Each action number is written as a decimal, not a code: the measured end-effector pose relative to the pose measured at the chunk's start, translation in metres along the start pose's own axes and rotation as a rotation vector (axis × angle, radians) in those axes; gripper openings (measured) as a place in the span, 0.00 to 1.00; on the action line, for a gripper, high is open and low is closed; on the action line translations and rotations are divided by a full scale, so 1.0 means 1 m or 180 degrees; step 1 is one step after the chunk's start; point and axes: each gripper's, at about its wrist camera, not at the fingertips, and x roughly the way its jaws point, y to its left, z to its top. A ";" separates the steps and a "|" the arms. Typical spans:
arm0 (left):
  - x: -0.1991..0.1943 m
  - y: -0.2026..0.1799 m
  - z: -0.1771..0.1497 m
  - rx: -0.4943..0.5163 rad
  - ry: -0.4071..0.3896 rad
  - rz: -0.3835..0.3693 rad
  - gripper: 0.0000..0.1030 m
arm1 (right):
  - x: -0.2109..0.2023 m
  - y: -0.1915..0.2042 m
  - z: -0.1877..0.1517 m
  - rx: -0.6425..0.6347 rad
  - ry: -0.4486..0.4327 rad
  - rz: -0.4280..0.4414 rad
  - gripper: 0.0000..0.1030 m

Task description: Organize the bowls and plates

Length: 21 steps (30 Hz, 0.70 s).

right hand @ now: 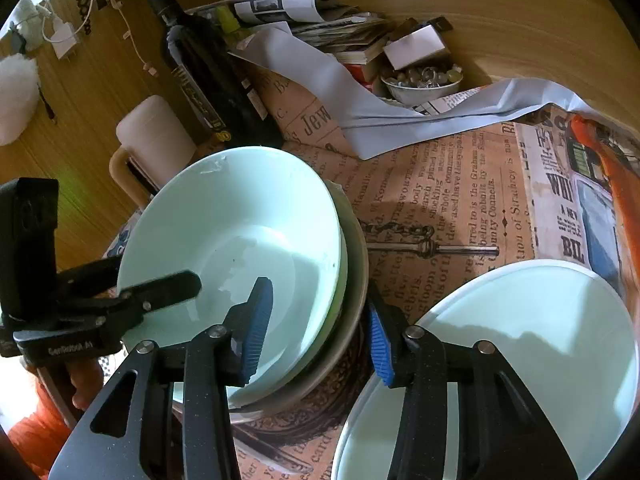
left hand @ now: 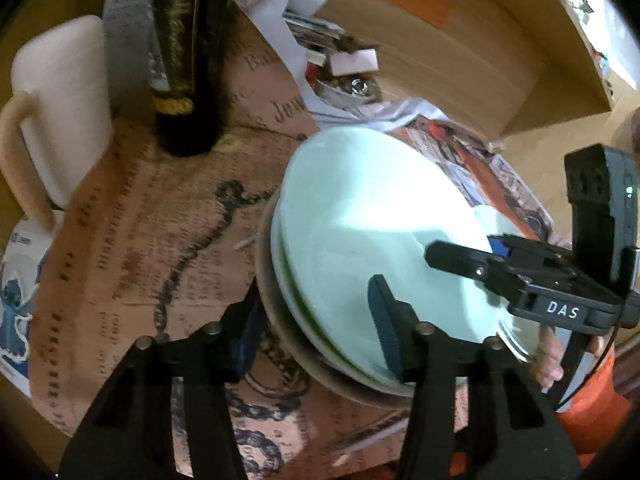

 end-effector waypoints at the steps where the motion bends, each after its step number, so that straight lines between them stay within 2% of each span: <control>1: 0.000 -0.003 -0.001 0.0036 -0.0011 0.0063 0.49 | 0.000 0.001 0.000 -0.0013 -0.0006 -0.0016 0.40; 8: 0.001 -0.010 -0.005 0.0060 -0.0090 0.0281 0.48 | -0.005 0.005 -0.002 0.0021 -0.0092 -0.0037 0.39; 15: -0.005 -0.007 -0.007 -0.0074 -0.0113 0.0231 0.46 | -0.008 0.003 0.000 0.0082 -0.0160 -0.0022 0.32; 21: -0.008 -0.006 -0.006 -0.0175 -0.0138 0.0172 0.46 | -0.012 0.009 0.001 0.0016 -0.0247 -0.0113 0.29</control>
